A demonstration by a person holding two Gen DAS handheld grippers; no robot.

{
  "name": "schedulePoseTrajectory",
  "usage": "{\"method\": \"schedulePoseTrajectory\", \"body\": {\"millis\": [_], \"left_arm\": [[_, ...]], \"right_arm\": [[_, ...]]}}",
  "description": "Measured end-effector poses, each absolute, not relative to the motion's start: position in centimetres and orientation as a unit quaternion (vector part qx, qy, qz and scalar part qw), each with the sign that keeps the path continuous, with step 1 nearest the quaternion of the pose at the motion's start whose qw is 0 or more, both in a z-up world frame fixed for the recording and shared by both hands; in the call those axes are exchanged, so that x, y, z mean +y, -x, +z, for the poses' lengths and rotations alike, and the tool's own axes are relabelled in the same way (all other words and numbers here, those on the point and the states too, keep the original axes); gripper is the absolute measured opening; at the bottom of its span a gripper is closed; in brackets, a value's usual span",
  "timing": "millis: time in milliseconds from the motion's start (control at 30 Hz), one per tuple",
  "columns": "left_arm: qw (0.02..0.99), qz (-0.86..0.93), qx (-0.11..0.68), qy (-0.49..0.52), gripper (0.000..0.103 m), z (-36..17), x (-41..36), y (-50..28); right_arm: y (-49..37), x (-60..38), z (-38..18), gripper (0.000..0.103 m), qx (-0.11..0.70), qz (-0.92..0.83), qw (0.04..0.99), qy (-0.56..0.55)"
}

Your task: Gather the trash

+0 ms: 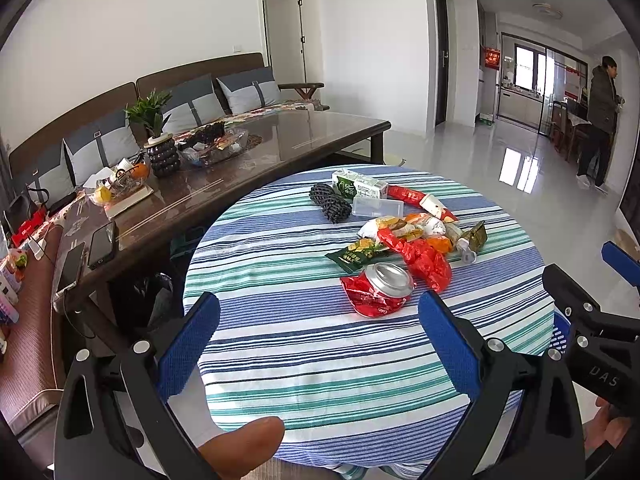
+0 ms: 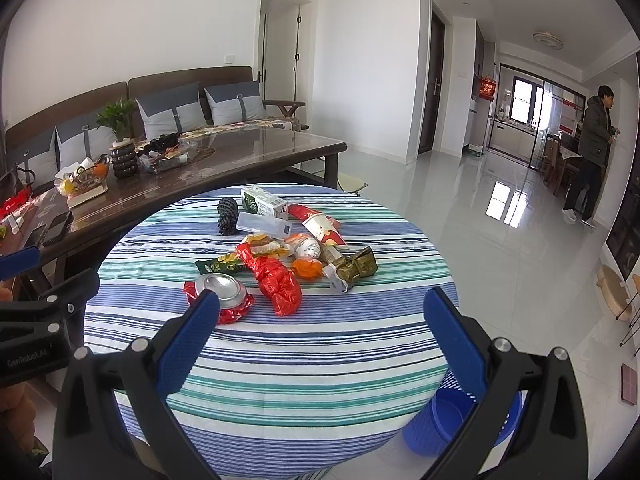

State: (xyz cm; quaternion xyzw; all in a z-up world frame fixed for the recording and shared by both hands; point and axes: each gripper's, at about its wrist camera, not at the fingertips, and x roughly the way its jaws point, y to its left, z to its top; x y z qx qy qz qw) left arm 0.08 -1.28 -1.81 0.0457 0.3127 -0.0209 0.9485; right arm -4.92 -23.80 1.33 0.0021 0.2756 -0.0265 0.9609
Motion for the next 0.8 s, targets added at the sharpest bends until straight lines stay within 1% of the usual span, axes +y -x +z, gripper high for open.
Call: {"method": "schedulePoseTrajectory", "body": {"millis": [800], "left_arm": [[0.946,-0.027,0.318,-0.050,0.098,-1.84,-1.64,-0.13]], "right_arm": [[4.99,-24.19,1.24,0.098,0.275,-0.032,0.961,-0.003]]}}
